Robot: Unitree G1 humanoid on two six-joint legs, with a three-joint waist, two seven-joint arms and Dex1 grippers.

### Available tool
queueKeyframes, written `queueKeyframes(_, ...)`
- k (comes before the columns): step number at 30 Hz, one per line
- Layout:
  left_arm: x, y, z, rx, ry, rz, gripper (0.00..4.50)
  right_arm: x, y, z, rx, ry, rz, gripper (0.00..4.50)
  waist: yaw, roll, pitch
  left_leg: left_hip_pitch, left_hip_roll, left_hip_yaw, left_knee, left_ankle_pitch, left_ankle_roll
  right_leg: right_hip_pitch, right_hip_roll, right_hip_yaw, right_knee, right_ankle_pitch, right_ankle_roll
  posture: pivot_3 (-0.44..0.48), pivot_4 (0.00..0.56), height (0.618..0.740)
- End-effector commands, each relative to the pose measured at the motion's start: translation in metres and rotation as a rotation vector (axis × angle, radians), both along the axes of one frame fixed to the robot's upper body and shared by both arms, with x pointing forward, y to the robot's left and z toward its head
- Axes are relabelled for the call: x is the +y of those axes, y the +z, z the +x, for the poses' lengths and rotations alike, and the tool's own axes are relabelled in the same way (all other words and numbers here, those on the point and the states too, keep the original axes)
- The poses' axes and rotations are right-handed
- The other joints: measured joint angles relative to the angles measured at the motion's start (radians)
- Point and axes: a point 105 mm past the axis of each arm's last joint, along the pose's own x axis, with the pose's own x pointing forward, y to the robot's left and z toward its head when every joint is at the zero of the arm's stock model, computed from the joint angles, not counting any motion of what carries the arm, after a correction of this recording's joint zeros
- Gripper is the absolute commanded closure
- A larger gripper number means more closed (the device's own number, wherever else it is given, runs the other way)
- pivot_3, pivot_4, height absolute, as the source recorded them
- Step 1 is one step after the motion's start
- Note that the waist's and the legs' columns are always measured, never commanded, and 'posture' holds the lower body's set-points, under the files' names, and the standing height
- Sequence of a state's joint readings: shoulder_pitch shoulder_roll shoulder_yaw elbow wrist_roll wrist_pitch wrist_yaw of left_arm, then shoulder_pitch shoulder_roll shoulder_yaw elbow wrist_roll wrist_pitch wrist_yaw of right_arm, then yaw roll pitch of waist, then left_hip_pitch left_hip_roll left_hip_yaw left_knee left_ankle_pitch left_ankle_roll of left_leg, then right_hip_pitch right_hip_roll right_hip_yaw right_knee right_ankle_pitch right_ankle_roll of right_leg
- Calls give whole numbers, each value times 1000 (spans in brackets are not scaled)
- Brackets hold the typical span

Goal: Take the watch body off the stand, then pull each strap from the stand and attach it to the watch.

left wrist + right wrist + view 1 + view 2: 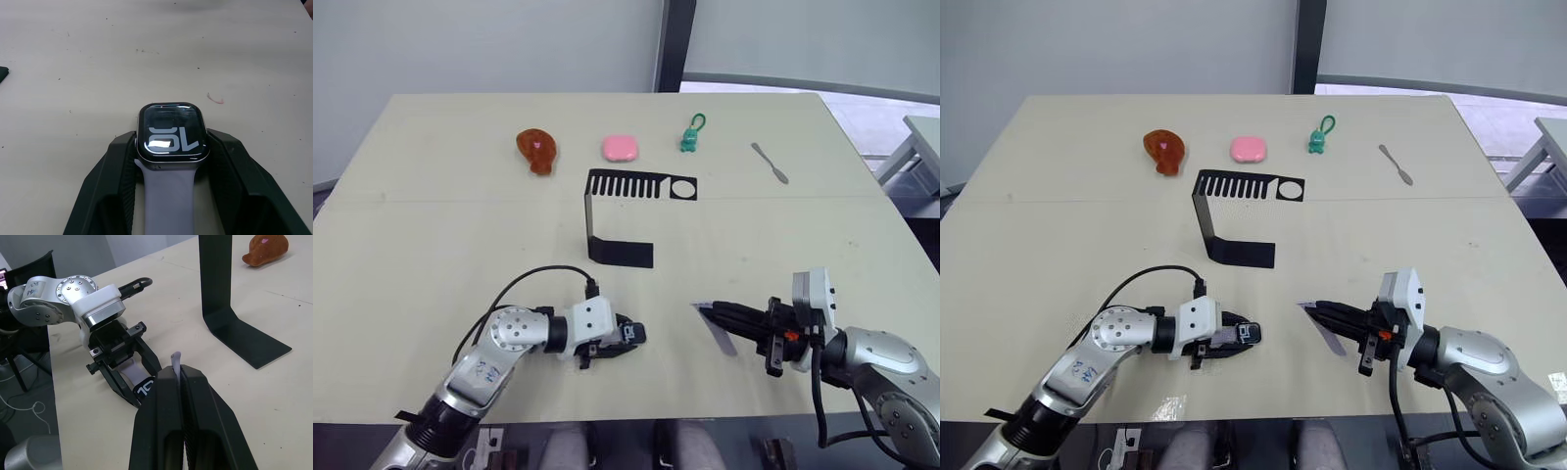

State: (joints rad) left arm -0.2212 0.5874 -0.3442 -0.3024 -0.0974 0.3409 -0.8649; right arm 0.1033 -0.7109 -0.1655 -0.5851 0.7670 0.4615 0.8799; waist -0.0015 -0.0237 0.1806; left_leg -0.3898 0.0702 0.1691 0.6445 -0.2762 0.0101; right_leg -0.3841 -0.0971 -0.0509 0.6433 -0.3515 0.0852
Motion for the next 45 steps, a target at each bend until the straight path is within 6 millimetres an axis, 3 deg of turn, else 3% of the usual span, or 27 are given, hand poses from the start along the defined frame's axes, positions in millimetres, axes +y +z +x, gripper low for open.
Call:
queueKeyframes(1, 4, -16, -3, 53, 21, 36, 2906, 1, 12, -3, -77, 6, -2, 4500, 0, 0, 0, 1, 0, 0, 0, -1, 0, 1, 0, 0, 0, 0, 0, 0, 150, 740)
queueKeyframes(4, -1, 4, -4, 125, 28, -109, 2906, 6, 13, -5, -168, 27, -61, 4500, 0, 0, 0, 1, 1, 0, 1, -2, 0, 2, 1, -1, 0, 0, -1, 0, 150, 740)
queueKeyframes(10, 2, 67, -2, 433, 58, -468, 2906, 22, 20, -5, -515, 71, -237, 4500, -2, 0, 0, 0, 2, -1, 4, -2, -1, 1, 2, -1, 1, -1, 0, 0, 150, 740)
queueKeyframes(16, 9, 92, 2, 630, 88, -588, 2906, 28, 20, 0, -690, 71, -319, 4500, -2, 0, 0, 1, 1, -1, 5, -2, -2, 2, 3, -1, 2, -2, 2, 0, 150, 740)
queueKeyframes(30, 10, 95, 1, 782, 139, -602, 2906, 34, 25, 11, -841, 32, -342, 4500, -3, 0, 0, 1, 1, -1, 6, -2, -3, 3, 3, -1, 3, -2, 2, 0, 150, 740)
queueKeyframes(45, 10, 92, -1, 808, 141, -593, 2906, 40, 26, 10, -851, 55, -325, 4500, -3, 0, 0, 1, 1, -2, 6, -2, -3, 3, 3, -1, 3, -2, 2, 0, 150, 740)
